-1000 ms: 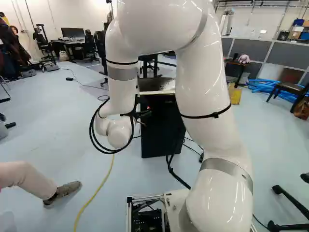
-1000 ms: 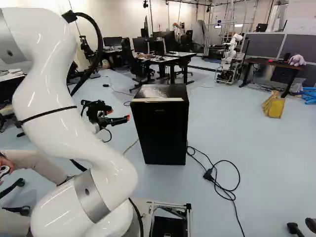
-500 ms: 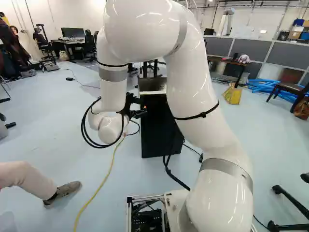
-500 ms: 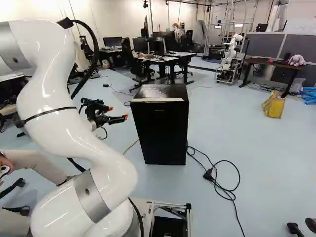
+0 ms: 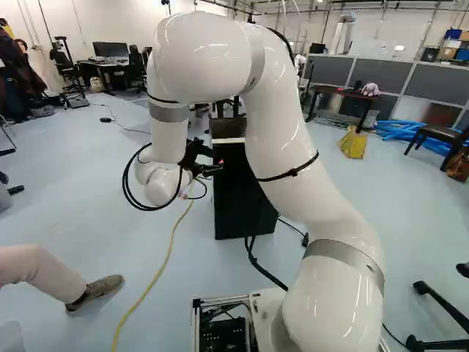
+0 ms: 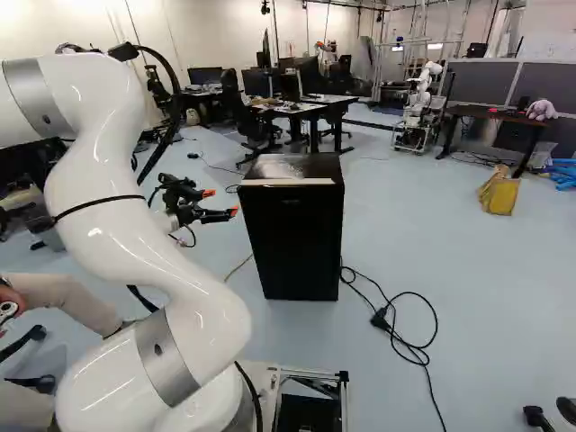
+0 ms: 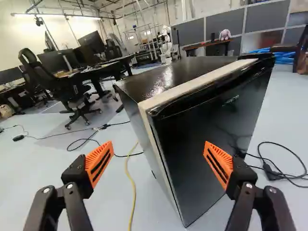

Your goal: Grab a drink from the fridge

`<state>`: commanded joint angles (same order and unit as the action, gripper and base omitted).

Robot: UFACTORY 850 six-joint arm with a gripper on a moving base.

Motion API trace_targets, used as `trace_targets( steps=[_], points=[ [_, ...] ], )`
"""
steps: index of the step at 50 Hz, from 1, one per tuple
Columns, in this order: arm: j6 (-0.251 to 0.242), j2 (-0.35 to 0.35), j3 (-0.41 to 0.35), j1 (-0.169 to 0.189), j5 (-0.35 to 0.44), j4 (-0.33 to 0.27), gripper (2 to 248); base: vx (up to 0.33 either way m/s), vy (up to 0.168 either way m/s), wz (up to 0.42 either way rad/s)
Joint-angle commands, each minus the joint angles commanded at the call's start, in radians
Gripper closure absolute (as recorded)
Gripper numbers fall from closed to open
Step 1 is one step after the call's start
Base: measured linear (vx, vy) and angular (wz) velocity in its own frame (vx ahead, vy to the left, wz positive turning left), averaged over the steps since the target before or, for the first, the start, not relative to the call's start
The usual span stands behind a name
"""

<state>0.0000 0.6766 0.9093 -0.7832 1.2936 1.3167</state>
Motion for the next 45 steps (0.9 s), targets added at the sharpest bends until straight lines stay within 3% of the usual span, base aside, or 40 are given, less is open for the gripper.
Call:
trace_targets(
  steps=[20, 45],
  points=[
    [0.0, 0.043, 0.077, 0.031, 0.0, 0.082, 3, 0.0, 0.0, 0.0],
    [0.0, 0.068, 0.122, 0.054, 0.0, 0.092, 3, 0.0, 0.0, 0.0]
  ],
)
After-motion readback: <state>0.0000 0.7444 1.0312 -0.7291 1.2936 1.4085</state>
